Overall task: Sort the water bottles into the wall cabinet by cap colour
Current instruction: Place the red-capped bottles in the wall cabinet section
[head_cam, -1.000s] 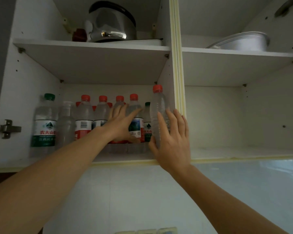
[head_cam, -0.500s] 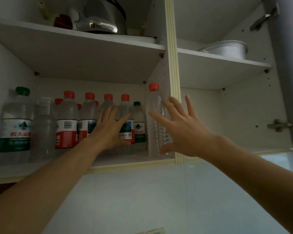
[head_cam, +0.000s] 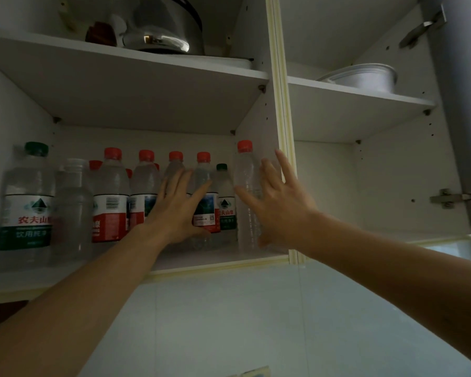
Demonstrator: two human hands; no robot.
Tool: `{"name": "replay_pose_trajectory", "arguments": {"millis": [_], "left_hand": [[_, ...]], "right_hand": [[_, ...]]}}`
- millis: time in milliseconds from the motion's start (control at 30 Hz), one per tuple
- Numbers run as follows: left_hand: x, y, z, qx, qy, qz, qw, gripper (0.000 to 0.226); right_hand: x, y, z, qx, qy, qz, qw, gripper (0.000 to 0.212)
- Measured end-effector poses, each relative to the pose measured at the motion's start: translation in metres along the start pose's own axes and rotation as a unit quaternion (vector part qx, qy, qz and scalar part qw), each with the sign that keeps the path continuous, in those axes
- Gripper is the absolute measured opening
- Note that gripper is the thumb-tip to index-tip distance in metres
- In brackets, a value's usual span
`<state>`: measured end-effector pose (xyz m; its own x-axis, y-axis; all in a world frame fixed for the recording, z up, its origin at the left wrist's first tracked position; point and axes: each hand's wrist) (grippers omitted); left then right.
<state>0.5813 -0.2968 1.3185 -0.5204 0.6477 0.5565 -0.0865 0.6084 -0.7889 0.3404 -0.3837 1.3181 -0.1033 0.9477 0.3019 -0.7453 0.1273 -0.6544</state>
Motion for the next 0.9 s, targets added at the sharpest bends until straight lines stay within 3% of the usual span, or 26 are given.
{"name": "replay_pose_trajectory", "arguments": {"millis": [333,600,900], "left_hand": [[0.008,0.006,-0.001,0.012,0.069,0.006,0.998,0.12],[0.004,0.005,-0.002,0.001,0.005,0.005,1.0,0.127],[0.003,0.001,0.0,-0.004,0.009,0.005,1.0,0.128]], "right_hand": [[-0.018,-0.03,-0.021,-0.012,-0.01,-0.034,0.999,0.119],[-0.035,-0.055,-0.039,-0.013,0.009,-0.047,0.999,0.115],[-0.06,-0.071,-0.047,-0.041,0.002,-0.058,0.997,0.114]]}}
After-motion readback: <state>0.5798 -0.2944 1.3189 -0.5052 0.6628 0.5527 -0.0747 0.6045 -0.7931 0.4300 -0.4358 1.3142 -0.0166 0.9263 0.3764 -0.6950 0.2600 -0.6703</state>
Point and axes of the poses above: each hand's wrist, its own y-axis away from the middle knuckle, its own x-axis out of the back of the hand, z = x × y, and after that the axes turned 2 degrees about x, right-handed
